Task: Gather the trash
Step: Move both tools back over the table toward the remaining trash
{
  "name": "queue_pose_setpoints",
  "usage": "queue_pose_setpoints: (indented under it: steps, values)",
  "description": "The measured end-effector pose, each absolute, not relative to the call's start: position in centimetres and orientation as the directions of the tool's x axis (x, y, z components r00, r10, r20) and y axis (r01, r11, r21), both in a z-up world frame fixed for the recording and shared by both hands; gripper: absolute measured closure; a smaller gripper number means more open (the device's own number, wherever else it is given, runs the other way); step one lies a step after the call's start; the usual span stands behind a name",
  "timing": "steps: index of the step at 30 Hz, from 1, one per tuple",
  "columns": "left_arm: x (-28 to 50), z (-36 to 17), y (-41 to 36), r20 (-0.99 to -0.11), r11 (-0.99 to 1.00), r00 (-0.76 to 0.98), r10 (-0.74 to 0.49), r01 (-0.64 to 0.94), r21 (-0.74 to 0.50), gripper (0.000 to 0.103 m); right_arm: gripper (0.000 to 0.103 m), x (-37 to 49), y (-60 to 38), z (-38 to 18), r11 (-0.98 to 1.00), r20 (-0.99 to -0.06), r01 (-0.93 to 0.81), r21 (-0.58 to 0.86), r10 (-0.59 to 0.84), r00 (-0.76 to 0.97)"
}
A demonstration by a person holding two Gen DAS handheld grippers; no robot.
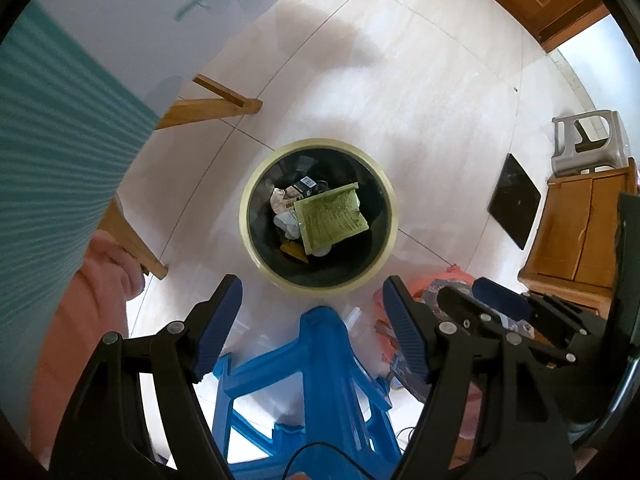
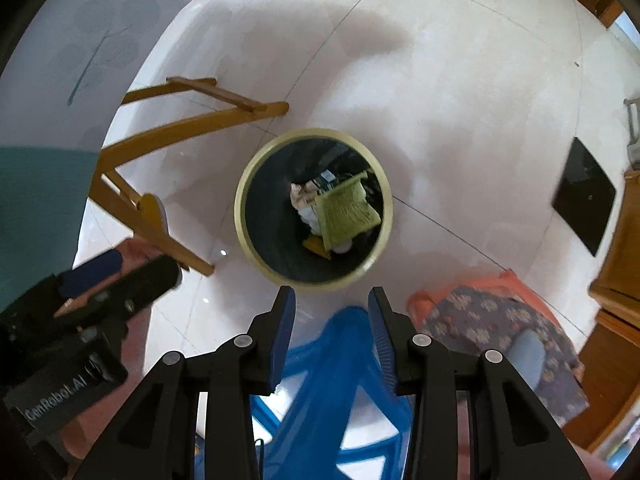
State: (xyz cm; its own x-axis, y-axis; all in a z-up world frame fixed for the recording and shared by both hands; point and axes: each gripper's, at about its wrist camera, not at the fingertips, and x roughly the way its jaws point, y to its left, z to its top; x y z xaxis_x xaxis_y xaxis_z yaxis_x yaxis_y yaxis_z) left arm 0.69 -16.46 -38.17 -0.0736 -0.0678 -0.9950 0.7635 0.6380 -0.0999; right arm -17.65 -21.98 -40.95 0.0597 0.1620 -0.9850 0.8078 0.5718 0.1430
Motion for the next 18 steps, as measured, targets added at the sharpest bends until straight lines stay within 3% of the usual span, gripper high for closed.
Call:
queue_pose_setpoints:
  steps: [9, 18]
  values:
    - [-1.3, -28.7, -13.7, -0.985, 0.567, -0.093, -0.145, 0.808, -0.160, 0.035, 0.065, -18.3, -19.3, -30.6, 0.611, -0.991, 0.780, 0.136, 0.102, 0.092]
    - [-2.2, -16.6, -9.9, -0.958, 0.466, -0.042, -0.282, 0.867, -0.176, 0.035, 0.065, -17.2, -16.5, -18.1, 0.697, -0.969, 0.695, 0.180, 0.002, 0.248]
